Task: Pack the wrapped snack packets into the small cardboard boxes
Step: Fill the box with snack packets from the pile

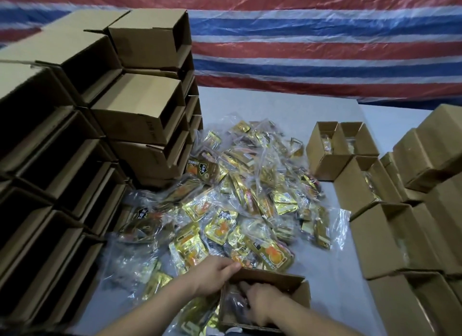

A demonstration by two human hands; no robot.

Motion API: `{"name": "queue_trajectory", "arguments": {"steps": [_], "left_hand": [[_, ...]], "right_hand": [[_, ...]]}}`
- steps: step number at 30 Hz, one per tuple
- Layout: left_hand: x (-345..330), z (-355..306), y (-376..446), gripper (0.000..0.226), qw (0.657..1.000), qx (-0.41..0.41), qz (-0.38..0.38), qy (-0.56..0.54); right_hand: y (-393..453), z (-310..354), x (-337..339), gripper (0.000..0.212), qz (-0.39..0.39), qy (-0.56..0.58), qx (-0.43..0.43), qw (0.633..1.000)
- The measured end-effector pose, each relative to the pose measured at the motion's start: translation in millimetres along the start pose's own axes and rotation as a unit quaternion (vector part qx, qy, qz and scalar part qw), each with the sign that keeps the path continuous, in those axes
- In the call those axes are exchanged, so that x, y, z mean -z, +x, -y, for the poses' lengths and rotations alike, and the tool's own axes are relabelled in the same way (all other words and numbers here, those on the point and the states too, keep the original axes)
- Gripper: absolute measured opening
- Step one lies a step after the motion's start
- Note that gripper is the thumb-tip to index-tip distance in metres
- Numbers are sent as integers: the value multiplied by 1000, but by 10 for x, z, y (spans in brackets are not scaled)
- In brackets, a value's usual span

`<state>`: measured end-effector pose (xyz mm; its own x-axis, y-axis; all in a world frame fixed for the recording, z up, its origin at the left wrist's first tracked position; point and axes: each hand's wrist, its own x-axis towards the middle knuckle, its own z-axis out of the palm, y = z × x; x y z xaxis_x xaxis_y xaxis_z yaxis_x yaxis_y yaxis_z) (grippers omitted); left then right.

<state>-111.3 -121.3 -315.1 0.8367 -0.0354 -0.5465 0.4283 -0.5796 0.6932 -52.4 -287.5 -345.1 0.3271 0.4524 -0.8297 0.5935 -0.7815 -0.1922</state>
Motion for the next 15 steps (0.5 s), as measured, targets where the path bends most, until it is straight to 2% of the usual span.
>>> {"name": "queue_trajectory", "arguments": {"steps": [2,4,7,9,10,13,15], "left_hand": [[-54,21,15,46,999,-4,-39,-10],[-50,51,-1,45,997,-4,-66,-29],[-30,50,-4,47,997,3,-77,-22],[-53,40,10,47,997,2,-74,-20],[-63,35,16,47,997,3,-75,-19],[-97,54,35,45,997,4,-78,-16],[-129,70,29,40,997,4,-69,-17]], "right_hand": [[-16,44,-21,65,-17,64,-31,997],[-69,29,34,59,-23,123,-40,991],[-181,-150,192,39,-33,140,-19,989],[-218,-264,273,15,-33,117,0,993],[-225,-281,283,14,-15,127,10,992],[-108,-182,120,53,70,106,26,992],[79,-93,-40,60,124,57,23,990]]}}
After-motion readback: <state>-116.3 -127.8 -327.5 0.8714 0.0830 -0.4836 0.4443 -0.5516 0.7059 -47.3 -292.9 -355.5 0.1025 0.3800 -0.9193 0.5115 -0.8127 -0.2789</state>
